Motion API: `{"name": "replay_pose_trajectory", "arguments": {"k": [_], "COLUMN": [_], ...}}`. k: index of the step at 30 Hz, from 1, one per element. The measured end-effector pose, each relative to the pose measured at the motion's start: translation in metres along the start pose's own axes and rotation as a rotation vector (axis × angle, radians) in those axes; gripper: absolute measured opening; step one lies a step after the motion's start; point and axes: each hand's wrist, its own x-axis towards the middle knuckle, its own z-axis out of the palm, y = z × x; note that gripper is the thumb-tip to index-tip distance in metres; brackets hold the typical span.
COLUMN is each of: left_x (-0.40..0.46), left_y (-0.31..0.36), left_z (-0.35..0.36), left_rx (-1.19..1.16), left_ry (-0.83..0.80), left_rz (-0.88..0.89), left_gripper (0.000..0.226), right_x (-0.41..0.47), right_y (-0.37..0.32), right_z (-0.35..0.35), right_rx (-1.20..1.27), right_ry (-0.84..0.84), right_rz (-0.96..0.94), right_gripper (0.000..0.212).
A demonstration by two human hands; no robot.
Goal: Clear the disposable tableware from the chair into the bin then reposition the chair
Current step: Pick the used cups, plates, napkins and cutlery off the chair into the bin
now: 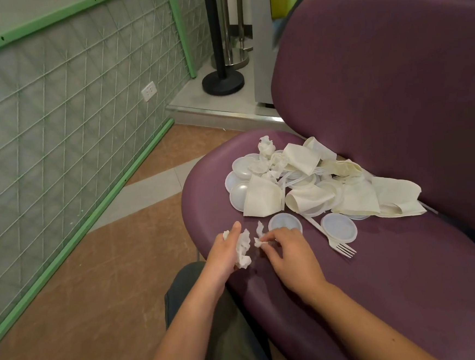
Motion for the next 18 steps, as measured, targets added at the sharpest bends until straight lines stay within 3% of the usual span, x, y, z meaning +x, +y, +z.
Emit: {"name": "replay_pose_trajectory", "arguments": {"k": [3,5,8,12,16,18], "left_x": [-0.001,-0.002,-0.003,-0.009,-0.009,-0.010], "left_y": [0.007,0.011,0.015,0.022,0.030,0.037], "left_z": [0.012,0.018,0.025,0.030,0.032,0.035], "left_rx": [-0.118,-0.268,-0.419,-0.506,-0.627,-0.642], "left_ry": [-0.098,-0.117,-0.162,-0.211,-0.247,-0.289], "left_rz": [-0.061,-0.144,-0.158,-0.117,-0.096,-0.109], "left_gripper": [0.066,0.065,0.067,0.047,0.035,0.034], "right_x": [-0.006,-0.007,-0.006,-0.005,-0.013,-0.009], "right_y": [-0.025,-0.034,-0.029,-0.017,-0.013,-0.010], "right_z": [-0.017,-0.022,-0.020,-0.015,-0.016,-0.019], "right_rx": [0.490,0.638,0.505,0.262,0.172,0.136], "right_ry": [-0.015,-0.028,0.034,0.127,0.064,0.069], "right_rz": [0.149,0.193,0.158,0.048,-0.172,-0.212], "right_gripper": [0.009,0.010,0.011,0.009,0.031,0.029]}}
